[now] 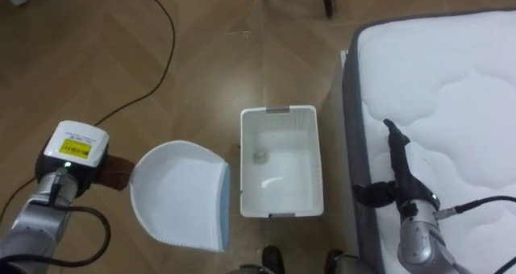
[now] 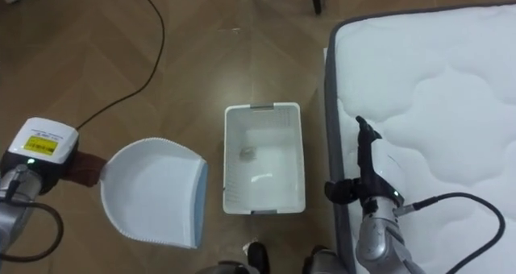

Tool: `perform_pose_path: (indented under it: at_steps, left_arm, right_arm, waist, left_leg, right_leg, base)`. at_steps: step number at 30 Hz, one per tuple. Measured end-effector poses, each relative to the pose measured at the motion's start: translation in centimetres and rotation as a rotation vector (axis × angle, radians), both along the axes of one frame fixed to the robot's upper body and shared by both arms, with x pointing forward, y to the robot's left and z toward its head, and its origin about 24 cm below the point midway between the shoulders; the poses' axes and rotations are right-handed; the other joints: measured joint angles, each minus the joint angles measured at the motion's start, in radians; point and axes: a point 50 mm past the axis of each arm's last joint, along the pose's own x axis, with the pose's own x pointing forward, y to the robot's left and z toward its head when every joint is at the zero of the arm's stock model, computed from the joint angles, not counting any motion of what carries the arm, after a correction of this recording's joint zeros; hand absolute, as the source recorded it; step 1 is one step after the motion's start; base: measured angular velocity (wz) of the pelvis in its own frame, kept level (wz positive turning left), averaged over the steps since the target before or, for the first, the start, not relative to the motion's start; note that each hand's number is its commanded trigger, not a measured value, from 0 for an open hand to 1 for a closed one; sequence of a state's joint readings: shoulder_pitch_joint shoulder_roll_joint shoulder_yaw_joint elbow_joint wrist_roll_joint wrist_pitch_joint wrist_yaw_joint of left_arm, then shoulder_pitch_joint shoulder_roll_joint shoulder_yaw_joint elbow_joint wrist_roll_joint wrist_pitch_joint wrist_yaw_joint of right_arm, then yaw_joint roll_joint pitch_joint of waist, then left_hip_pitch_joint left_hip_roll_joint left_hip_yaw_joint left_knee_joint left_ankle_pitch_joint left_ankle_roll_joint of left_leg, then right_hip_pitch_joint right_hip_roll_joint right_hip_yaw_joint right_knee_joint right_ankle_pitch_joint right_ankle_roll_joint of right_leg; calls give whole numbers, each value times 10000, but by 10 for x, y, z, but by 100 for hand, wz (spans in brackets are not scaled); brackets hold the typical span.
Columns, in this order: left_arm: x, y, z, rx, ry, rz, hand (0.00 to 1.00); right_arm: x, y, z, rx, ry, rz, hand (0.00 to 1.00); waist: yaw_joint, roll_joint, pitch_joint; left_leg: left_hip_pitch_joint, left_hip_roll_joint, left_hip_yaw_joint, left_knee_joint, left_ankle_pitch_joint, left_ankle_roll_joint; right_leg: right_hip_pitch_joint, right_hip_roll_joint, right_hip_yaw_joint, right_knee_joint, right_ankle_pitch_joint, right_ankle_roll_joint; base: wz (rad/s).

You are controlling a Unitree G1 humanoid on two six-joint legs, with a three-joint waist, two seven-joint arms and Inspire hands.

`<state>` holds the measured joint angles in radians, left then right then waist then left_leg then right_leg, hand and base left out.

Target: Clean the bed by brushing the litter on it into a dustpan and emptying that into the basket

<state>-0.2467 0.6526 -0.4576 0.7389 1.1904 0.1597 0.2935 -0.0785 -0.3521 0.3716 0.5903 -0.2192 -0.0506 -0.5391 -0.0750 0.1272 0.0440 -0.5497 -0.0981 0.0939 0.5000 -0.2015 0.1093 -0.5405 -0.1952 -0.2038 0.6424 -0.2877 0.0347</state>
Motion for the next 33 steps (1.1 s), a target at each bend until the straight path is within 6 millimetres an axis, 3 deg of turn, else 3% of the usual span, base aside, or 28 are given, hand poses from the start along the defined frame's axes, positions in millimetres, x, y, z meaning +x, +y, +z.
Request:
perform_pose_path:
  at_steps: [8, 17, 19, 21, 23, 26, 29, 33]
  left_arm:
    - [0, 0, 0, -423, -287, 61, 100]
    - [1, -6, 2, -1710, -787, 55, 100]
    - [3, -10, 3, -1916, -964, -106, 100]
    - [-2, -13, 5, -2281, -1329, -156, 100]
    - [-8, -16, 4, -2676, -1592, -88, 100]
    - [-14, -24, 4, -3048, -1769, -300, 100]
    - [-11, -32, 8, -3678, -1994, -591, 100]
    - [-9, -42, 11, -4666, -2279, -616, 100]
  right_arm:
    - [-2, -7, 0, 142, -46, -383, 0]
    - [-4, -6, 2, 472, -243, -385, 0]
    - [-4, -6, 2, 531, -331, -320, 0]
    - [-4, -7, 4, 706, -329, -277, 0]
    - [-7, -10, 4, 786, -336, -369, 0]
    - [-15, -13, 0, 1179, -133, -667, 0]
    - [-16, -20, 3, 1256, -277, -1011, 0]
    - [-27, -29, 4, 1175, -378, -1376, 0]
  waist:
    - [-39, 11, -5]
    - [130, -48, -25]
    - [211, -136, -55]
    - [436, -329, -168]
    - [569, -388, -208]
    - [555, -528, -318]
    - [543, -545, -335]
    - [599, -570, -360]
  left_leg:
    - [97, 12, 2, -7, 7, 11]
    - [1063, 105, 124, -395, 7, 10]
    - [1422, 142, 207, -578, 6, 9]
    - [1970, 257, 525, -963, 7, 1]
    - [2469, 382, 691, -1239, -10, -34]
    - [3135, 509, 858, -1610, -32, -86]
    - [3479, 596, 975, -1761, -49, -116]
    - [3976, 686, 1563, -2123, -51, -114]
  right_leg:
    - [90, 53, 64, -42, -10, -11]
    - [999, 148, 105, -578, 70, -6]
    - [1263, 246, 244, -780, 98, -1]
    - [1537, 477, 677, -1110, 204, -10]
    - [1965, 657, 922, -1535, 388, -29]
    - [2596, 883, 1151, -2089, 589, -26]
    - [3012, 1079, 1305, -2513, 821, 5]
    - [3172, 1243, 1830, -2823, 1070, 70]
  base:
    - [0]
    - [-6]
    - [-24]
    - [-50]
    - [-55]
    - [-37]
    - [-31]
    - [-43]
